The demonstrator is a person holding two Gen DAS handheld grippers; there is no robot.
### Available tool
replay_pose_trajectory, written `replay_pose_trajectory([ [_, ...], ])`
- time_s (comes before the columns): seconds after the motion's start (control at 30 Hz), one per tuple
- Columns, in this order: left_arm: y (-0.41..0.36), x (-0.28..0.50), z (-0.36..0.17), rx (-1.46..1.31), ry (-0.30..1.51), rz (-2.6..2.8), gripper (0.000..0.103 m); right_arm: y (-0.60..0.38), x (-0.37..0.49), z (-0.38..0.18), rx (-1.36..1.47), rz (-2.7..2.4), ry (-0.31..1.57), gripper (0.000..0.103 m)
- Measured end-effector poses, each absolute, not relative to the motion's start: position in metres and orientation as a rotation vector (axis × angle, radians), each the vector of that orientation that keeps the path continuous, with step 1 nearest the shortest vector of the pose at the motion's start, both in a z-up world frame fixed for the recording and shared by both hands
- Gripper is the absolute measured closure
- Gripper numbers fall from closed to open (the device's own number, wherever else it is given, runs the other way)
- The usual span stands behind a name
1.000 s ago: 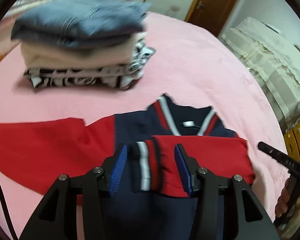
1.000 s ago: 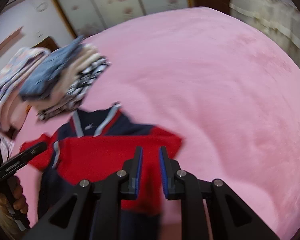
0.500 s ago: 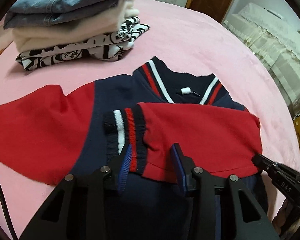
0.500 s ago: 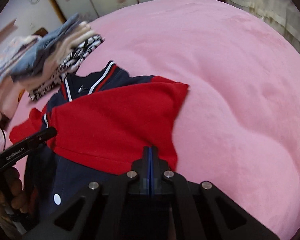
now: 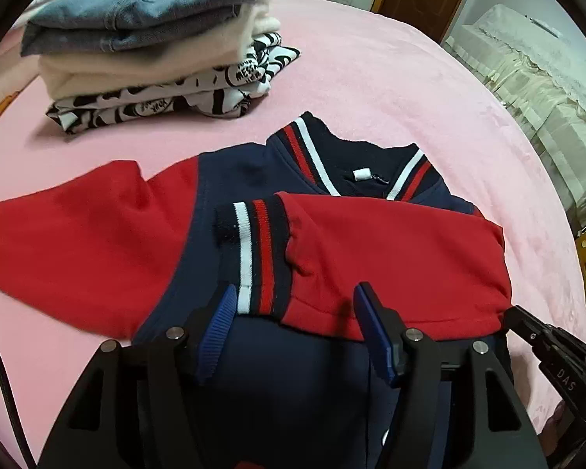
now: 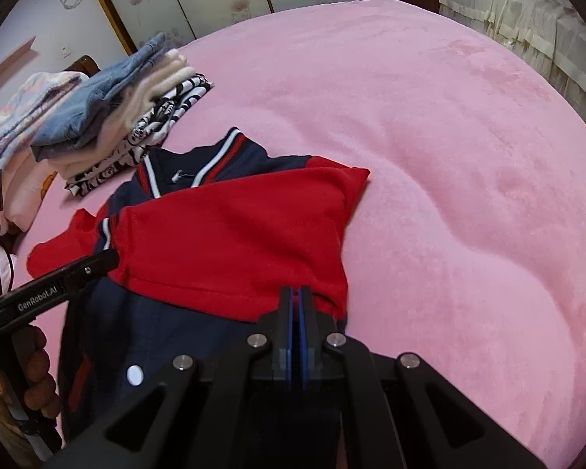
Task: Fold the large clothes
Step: 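Lay the cuff flat across the jacket chest and open the left tool, then reach to the other red sleeve's striped cuff and grasp it with the left tool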
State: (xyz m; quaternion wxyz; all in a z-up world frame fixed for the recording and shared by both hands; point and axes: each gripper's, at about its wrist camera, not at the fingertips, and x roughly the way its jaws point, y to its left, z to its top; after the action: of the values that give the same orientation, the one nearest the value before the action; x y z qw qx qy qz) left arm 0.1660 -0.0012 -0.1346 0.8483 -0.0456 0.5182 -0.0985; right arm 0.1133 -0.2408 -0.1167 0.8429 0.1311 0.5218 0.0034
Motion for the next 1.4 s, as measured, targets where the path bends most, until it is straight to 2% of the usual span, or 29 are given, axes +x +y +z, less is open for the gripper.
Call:
replay_pose_trajectory([
  [0.2, 0.004, 0.146, -0.116, -0.105, 1.108, -0.203, 0.04, -0.236, 0.1, -0.099, 0.307, 0.022, 1.098, 0.1],
  [0.33, 0.011, 0.126, -0.101, -0.108, 1.097, -0.202, 0.036, -0.229, 0.089, -0.086, 0.299, 0.029, 1.088, 0.1],
  [0.93, 0.047, 0.051, -0.061, -0.065, 1.063, -0.187, 0.035, -0.174, 0.044, -0.051, 0.229, 0.056, 1.1, 0.099],
  [1.2, 0.09, 0.037, -0.06, -0.117, 1.054, -0.152, 0.035, -0.131, 0.035, -0.04, 0.177, 0.116, 1.098, 0.099],
  [1.4, 0.151, 0.044, -0.066, -0.227, 1.046, -0.083, 0.035, -0.085, 0.043, -0.035, 0.114, 0.195, 1.091, 0.099],
])
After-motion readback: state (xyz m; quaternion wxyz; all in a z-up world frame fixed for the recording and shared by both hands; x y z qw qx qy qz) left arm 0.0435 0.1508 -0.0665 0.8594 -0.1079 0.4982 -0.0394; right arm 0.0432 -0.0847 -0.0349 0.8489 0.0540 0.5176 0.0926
